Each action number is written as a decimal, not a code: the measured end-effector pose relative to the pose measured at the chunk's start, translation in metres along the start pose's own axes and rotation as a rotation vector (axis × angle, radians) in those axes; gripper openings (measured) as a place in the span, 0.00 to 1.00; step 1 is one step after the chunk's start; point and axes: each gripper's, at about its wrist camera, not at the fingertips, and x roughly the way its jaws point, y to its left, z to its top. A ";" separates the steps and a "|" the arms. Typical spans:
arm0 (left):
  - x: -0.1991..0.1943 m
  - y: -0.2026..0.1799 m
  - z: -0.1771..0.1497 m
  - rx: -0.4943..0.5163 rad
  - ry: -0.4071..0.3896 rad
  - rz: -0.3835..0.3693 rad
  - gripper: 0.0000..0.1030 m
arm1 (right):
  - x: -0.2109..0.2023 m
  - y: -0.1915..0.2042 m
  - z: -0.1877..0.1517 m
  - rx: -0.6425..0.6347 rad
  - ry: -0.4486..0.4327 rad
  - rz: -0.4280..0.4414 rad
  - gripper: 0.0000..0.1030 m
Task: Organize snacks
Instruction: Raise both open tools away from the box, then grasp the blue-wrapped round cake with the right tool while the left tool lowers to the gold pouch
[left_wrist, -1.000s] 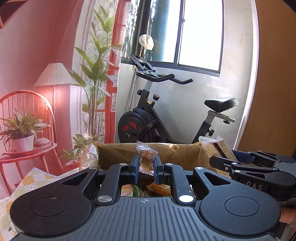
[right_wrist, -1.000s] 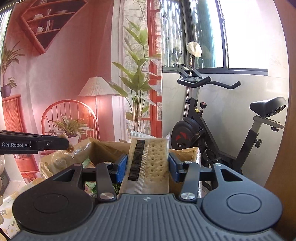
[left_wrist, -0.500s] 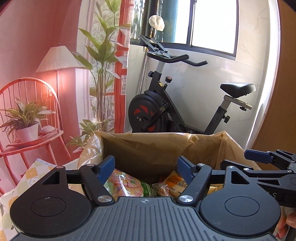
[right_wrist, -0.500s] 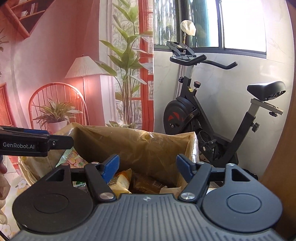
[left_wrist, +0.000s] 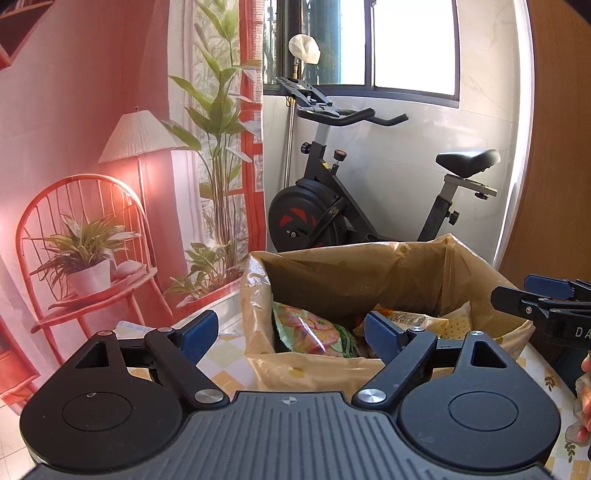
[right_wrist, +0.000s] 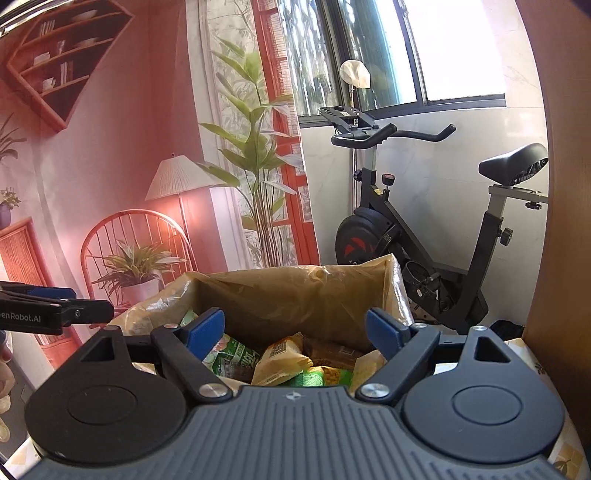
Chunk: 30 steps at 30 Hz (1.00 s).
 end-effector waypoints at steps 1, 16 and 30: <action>-0.008 0.010 -0.006 -0.020 -0.003 0.012 0.85 | -0.004 0.002 -0.005 0.013 0.000 0.008 0.84; -0.037 0.134 -0.087 -0.104 0.141 0.157 0.79 | -0.003 0.070 -0.119 0.062 0.106 0.091 0.83; -0.002 0.115 -0.129 -0.168 0.178 0.057 0.77 | 0.057 0.082 -0.194 -0.056 0.442 0.032 0.79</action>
